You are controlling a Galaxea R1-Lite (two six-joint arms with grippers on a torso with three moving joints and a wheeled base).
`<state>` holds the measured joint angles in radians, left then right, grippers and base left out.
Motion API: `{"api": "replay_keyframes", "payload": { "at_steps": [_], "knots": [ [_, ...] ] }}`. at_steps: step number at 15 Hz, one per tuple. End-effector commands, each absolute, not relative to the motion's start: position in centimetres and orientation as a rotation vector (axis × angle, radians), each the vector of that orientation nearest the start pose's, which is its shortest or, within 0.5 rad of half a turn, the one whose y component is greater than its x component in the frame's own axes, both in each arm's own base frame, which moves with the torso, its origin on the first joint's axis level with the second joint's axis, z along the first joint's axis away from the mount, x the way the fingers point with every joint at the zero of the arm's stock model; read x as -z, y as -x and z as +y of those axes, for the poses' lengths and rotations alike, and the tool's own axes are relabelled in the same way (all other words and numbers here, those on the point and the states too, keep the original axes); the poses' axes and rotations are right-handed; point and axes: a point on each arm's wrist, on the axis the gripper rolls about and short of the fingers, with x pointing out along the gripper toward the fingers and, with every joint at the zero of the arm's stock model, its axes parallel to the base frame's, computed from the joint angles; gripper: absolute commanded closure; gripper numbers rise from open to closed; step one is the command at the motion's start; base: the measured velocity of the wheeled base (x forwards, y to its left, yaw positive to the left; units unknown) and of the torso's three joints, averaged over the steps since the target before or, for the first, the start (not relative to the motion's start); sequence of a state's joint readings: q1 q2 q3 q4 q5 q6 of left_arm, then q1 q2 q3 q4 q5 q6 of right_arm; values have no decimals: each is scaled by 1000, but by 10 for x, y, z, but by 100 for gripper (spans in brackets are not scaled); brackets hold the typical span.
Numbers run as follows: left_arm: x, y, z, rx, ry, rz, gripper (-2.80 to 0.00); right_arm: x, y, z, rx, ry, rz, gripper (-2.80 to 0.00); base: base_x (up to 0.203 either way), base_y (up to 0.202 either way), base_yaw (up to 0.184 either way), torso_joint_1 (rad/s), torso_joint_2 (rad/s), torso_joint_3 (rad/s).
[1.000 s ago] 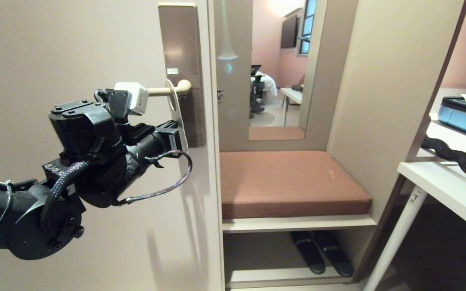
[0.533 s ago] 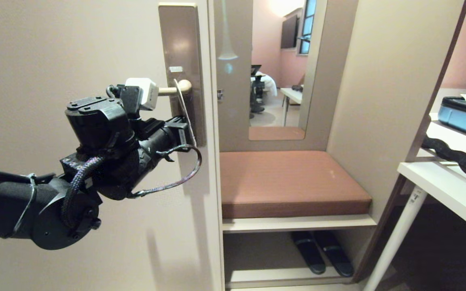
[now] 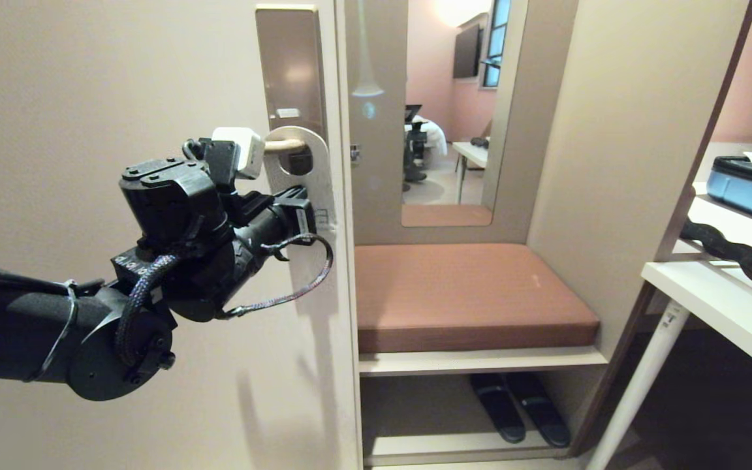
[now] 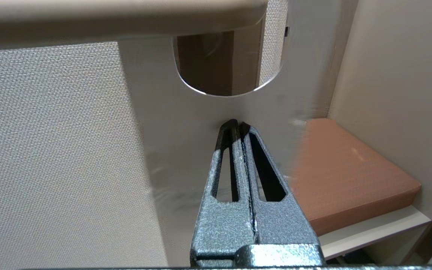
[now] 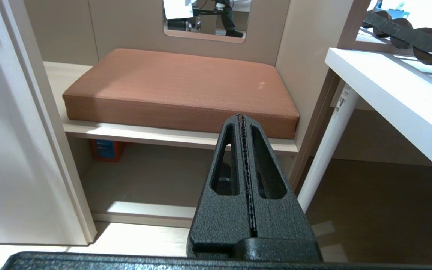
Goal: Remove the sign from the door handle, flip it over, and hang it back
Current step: Hang the sign back with the other side facing out
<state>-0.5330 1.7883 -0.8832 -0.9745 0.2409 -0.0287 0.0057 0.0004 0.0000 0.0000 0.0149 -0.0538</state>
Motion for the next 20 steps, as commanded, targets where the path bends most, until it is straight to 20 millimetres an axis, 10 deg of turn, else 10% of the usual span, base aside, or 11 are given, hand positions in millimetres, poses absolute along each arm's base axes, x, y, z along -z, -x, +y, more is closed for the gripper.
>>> {"api": "replay_keyframes", "payload": {
  "at_steps": [1,20],
  "knots": [
    [-208,-293,-167,291,61,-73,0,-75,23,0,-21,55,-1,0,0,0,0,0,0,0],
    [-206,-274,-176,336,66,-85,0,-75,23,0,-21,55,-1,0,0,0,0,0,0,0]
  ]
}}
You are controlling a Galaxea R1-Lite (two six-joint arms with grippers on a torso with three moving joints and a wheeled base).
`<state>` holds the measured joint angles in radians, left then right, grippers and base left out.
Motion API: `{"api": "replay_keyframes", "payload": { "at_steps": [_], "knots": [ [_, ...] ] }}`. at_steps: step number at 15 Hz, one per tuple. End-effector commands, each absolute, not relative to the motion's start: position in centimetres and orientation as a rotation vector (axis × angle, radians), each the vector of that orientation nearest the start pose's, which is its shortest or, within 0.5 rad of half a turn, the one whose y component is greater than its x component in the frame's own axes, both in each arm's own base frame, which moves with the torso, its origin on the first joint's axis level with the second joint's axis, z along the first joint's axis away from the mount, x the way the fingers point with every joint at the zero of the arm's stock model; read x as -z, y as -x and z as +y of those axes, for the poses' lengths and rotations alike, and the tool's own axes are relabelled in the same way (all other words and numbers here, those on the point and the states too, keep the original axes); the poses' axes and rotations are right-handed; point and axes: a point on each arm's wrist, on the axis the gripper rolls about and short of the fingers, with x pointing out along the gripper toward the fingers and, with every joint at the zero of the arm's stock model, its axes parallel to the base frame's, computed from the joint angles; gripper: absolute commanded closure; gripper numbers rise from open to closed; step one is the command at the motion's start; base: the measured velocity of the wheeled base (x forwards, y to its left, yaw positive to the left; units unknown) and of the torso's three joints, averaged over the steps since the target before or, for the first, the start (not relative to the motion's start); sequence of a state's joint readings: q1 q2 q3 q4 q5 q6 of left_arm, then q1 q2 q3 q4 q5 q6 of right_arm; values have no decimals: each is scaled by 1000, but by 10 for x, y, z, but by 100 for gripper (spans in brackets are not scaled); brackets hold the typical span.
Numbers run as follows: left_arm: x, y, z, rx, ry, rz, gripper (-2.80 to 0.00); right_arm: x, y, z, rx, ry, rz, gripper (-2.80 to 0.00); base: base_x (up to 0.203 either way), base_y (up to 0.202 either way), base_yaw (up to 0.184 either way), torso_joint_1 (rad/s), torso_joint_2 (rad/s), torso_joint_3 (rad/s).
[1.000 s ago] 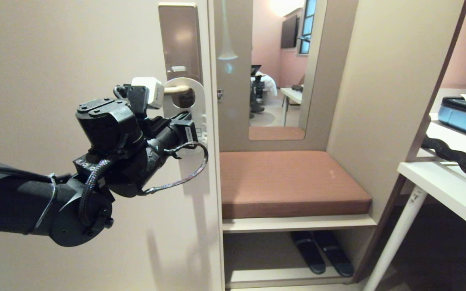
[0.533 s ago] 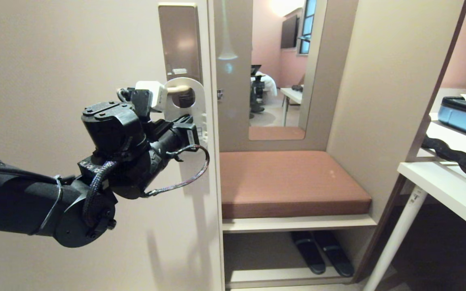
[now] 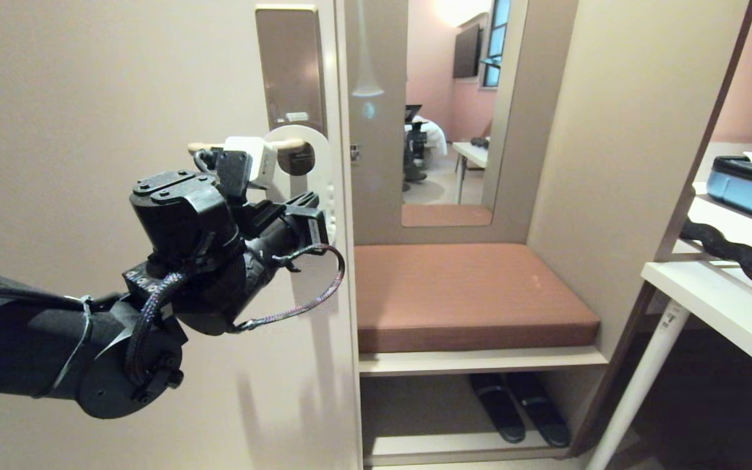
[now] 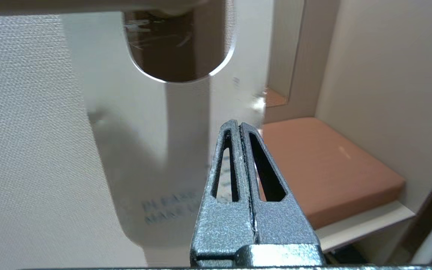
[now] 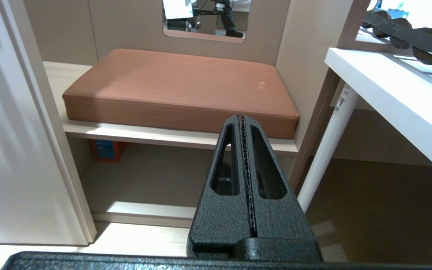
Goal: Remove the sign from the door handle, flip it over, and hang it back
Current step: Hang the sign back with the other side facing out
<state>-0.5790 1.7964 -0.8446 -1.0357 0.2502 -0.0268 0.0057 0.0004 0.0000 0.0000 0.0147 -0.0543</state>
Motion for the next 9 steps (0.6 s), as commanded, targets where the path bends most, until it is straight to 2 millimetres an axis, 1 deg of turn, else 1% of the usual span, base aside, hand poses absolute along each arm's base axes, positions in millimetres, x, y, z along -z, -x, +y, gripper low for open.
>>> {"api": "replay_keyframes", "payload": {
  "at_steps": [1,6,9],
  "knots": [
    [-206,-271,-176,341,65,-82,0,-75,23,0,-21,55,-1,0,0,0,0,0,0,0],
    [-203,-242,-177,396,56,-58,0,-75,23,0,-21,55,-1,0,0,0,0,0,0,0],
    [-200,-221,-169,421,47,-41,0,-75,23,0,-21,55,-1,0,0,0,0,0,0,0]
  ]
}}
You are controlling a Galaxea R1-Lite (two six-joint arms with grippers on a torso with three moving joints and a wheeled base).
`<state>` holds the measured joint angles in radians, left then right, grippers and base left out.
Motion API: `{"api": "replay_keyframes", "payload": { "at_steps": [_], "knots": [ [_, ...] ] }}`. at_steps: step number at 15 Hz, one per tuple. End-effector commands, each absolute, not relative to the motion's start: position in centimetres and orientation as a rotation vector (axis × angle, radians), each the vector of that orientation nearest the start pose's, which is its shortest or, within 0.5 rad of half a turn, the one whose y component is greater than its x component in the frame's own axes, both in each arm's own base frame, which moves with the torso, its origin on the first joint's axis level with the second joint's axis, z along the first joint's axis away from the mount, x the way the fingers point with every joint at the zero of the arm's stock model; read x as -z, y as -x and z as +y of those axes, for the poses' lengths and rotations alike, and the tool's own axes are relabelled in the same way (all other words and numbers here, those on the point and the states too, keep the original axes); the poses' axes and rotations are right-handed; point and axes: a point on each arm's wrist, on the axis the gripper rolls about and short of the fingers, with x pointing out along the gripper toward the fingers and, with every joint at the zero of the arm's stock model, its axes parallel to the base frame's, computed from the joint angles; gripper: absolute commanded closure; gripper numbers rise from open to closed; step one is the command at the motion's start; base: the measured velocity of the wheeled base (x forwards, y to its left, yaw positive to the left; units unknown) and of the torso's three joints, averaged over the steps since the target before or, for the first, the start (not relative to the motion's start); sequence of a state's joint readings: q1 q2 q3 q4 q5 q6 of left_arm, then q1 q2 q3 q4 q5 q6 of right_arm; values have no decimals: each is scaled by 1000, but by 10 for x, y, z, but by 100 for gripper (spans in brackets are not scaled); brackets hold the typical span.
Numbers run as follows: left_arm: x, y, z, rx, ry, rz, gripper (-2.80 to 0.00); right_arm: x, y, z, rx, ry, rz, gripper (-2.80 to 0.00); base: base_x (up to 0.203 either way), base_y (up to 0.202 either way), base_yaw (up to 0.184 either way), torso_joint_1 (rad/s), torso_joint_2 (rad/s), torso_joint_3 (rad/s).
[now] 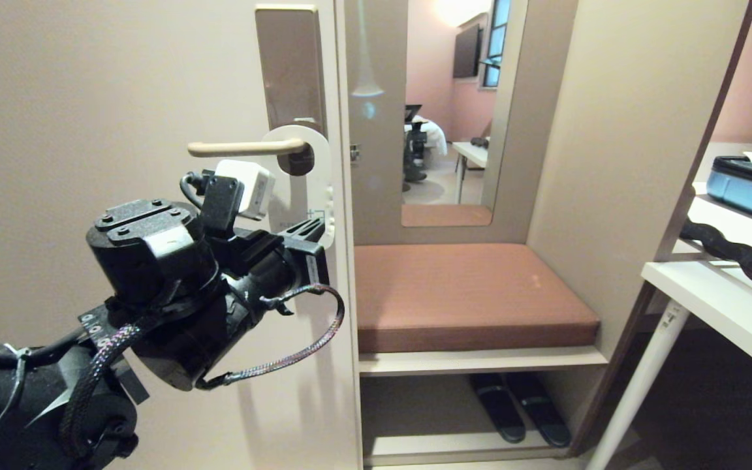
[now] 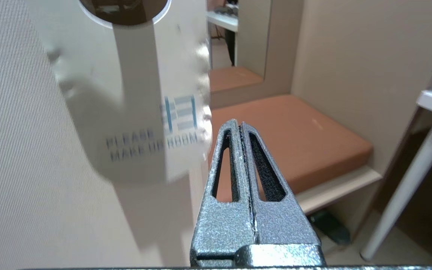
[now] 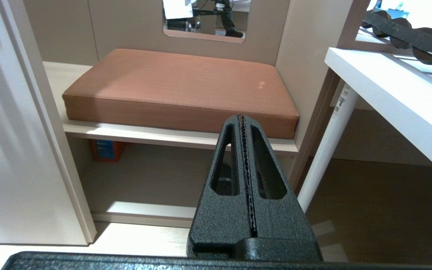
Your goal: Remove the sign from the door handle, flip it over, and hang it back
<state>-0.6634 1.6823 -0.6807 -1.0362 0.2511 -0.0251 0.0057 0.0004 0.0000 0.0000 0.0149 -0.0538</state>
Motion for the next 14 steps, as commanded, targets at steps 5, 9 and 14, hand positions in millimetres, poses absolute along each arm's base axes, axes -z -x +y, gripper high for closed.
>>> {"api": "replay_keyframes", "payload": {
  "at_steps": [5,9,14],
  "knots": [
    [-194,-193,-128,357,35,-25,0,-75,23,0,-21,54,-1,0,0,0,0,0,0,0],
    [-184,-176,-76,188,-1,-13,0,-75,23,0,-21,55,-1,0,0,0,0,0,0,0],
    [-160,-122,-27,22,-63,-6,0,-75,23,0,-21,55,-1,0,0,0,0,0,0,0]
  ]
}}
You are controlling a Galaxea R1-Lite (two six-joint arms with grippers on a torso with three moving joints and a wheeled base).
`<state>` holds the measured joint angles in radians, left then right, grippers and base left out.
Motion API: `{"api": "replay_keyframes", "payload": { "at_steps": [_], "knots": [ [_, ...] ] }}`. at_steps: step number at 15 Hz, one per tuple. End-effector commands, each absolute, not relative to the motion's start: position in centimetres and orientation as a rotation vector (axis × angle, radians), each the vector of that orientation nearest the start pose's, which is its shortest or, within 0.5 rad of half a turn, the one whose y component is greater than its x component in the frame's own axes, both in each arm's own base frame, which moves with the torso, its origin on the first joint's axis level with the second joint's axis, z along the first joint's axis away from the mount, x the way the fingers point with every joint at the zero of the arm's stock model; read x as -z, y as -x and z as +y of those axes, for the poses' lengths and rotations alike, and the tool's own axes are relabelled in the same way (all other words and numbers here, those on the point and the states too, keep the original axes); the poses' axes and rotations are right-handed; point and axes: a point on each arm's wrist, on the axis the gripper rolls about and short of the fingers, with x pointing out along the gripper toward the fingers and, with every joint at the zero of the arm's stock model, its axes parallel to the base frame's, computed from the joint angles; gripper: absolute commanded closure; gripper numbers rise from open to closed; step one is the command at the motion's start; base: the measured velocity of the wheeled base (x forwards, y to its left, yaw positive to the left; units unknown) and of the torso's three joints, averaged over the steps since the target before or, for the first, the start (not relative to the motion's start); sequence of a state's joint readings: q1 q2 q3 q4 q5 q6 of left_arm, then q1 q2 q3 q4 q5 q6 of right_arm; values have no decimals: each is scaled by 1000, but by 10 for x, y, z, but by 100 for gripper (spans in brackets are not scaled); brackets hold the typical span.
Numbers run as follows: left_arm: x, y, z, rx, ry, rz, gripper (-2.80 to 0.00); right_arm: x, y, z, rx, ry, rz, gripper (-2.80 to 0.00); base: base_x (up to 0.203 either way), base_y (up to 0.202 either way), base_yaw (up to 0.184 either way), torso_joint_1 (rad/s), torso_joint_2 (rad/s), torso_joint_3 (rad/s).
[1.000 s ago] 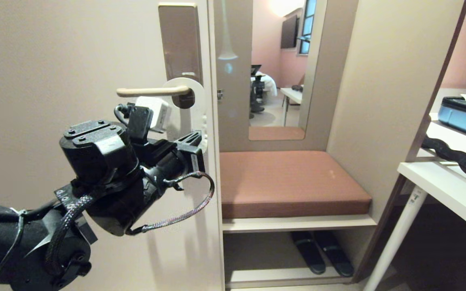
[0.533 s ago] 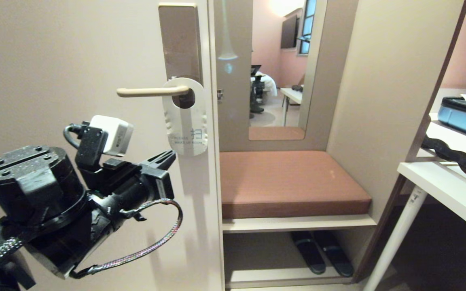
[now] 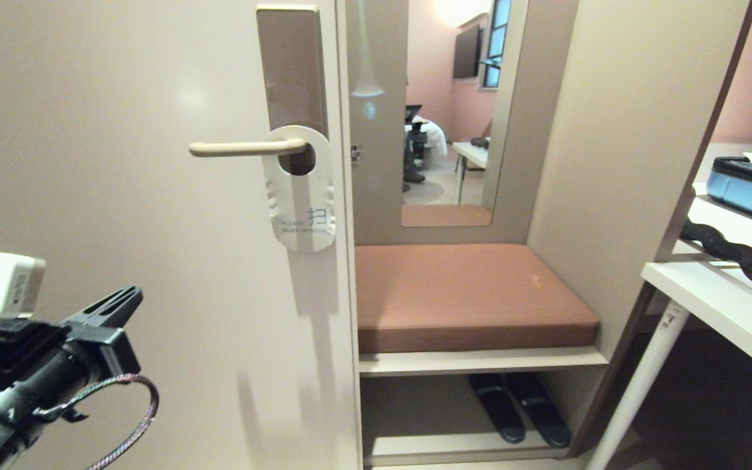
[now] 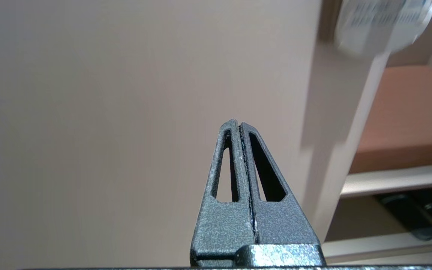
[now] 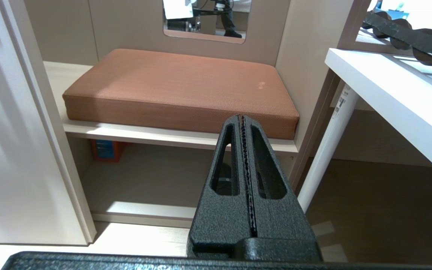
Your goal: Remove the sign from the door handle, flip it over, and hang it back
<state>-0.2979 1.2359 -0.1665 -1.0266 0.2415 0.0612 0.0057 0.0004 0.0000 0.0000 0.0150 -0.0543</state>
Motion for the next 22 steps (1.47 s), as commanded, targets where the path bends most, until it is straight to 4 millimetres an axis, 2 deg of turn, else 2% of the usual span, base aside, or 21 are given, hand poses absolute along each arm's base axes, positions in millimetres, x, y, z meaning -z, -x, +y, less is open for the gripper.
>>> {"api": "replay_keyframes", "payload": {
  "at_steps": [1,6,10,14,22],
  "knots": [
    [-155,-108,-21,3,-67,-11,0,-75,23,0,-21,54,-1,0,0,0,0,0,0,0],
    [-141,-49,-1,-55,-68,-35,0,-75,23,0,-21,54,-1,0,0,0,0,0,0,0],
    [-117,-17,1,-67,-69,25,0,-75,23,0,-21,55,-1,0,0,0,0,0,0,0],
    [-99,1,1,-64,-68,48,0,-75,23,0,-21,55,-1,0,0,0,0,0,0,0],
    [-77,20,0,-23,-66,21,0,-75,23,0,-21,54,-1,0,0,0,0,0,0,0]
  ]
}}
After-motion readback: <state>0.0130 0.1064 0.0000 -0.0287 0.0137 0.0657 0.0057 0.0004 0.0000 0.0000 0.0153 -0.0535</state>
